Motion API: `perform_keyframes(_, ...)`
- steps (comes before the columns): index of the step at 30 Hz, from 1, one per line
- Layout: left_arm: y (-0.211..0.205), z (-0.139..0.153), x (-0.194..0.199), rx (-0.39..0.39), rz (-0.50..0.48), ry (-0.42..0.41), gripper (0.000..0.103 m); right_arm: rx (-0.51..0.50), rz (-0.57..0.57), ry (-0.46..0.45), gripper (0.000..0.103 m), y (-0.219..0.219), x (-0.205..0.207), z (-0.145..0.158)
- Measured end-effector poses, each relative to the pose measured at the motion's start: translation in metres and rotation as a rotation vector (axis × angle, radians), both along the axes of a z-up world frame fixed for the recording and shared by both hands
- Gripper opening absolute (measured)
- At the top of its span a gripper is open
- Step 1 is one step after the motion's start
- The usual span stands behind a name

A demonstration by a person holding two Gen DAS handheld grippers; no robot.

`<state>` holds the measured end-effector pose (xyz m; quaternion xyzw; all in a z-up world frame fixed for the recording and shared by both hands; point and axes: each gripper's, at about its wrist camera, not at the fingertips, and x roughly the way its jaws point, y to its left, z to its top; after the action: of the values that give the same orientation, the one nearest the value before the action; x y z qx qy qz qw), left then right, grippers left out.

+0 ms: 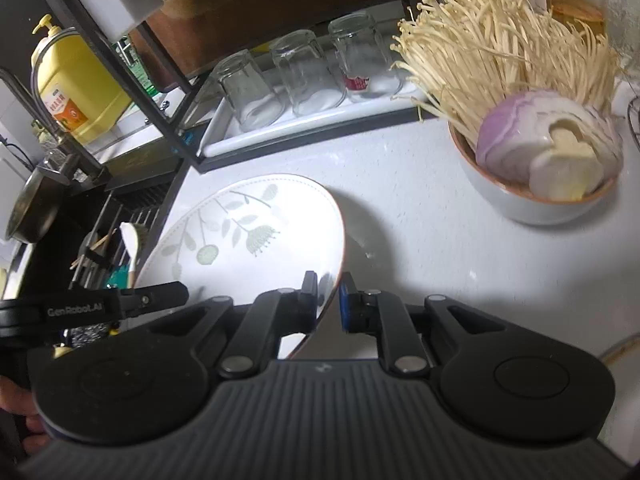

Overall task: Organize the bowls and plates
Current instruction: 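Lift the smaller white plate and carry it to the plate stack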

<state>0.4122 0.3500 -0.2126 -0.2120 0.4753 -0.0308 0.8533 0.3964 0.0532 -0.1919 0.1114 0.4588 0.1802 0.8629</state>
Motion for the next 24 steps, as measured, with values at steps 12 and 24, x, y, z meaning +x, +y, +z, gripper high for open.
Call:
perform_keyframes(12,0.009,0.030,-0.039,-0.036,-0.044,-0.004,0.036,-0.008,-0.016,-0.010,0.014,0.003,-0.042,0.037)
perform_keyframes(24,0.005,0.085,-0.065,-0.089,-0.095,-0.067,0.036,0.015,-0.084,-0.103,0.015,-0.010,-0.085,0.095)
